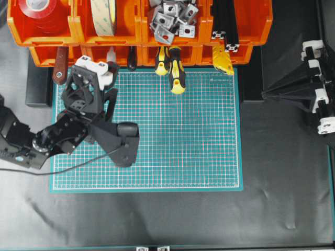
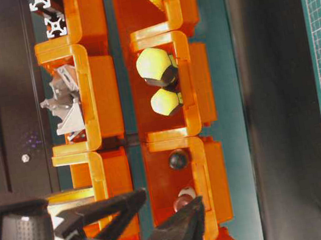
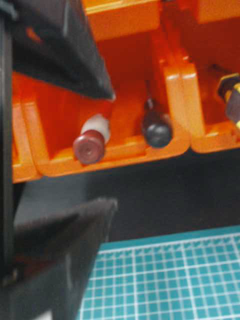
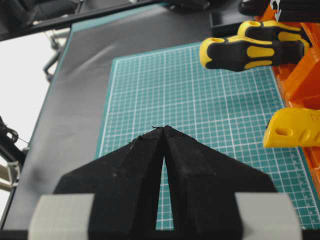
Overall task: Pick red screwdriver from container rack with left arm.
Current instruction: 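Position the open left gripper over the red-and-white screwdriver handle, then close the left gripper on the red screwdriver handle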
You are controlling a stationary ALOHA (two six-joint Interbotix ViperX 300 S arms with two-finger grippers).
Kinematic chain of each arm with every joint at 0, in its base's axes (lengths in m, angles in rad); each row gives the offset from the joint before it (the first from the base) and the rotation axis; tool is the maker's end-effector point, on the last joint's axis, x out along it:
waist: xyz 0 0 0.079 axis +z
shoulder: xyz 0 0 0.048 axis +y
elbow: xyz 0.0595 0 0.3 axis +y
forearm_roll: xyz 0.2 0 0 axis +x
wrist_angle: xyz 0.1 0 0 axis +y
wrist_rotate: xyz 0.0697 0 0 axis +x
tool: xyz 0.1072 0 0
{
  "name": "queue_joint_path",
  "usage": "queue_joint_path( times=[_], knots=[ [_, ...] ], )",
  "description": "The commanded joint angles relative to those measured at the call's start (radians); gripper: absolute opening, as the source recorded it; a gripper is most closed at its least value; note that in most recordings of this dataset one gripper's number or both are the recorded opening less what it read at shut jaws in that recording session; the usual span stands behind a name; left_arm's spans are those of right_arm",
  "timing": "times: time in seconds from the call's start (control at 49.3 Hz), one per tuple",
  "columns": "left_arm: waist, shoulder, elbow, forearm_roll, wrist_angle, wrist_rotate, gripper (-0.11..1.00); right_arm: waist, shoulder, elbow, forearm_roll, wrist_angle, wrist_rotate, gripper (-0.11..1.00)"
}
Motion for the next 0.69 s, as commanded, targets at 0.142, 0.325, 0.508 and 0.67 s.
queue_joint_path(
  times=[0.142,0.325,0.508,0.67],
  knots=[
    [0.038,-0.034,0.014,0.003,-0.014,-0.002,0.84,0.002,0.006,-0.006,-0.002,0.002,0.002,0.0],
    [0.051,-0.052,0.046,0.003,-0.015,-0.005,0.84,0.002,0.005,-0.002,0.0,0.002,0.003,0.0],
    [0.057,-0.06,0.058,0.002,-0.028,-0.017,0.84,0.003,0.006,-0.002,0.0,0.002,0.002,0.0],
    [0.063,-0.057,0.058,0.003,-0.069,-0.041,0.84,0.003,0.005,0.0,0.0,0.003,0.003,0.0]
  ],
)
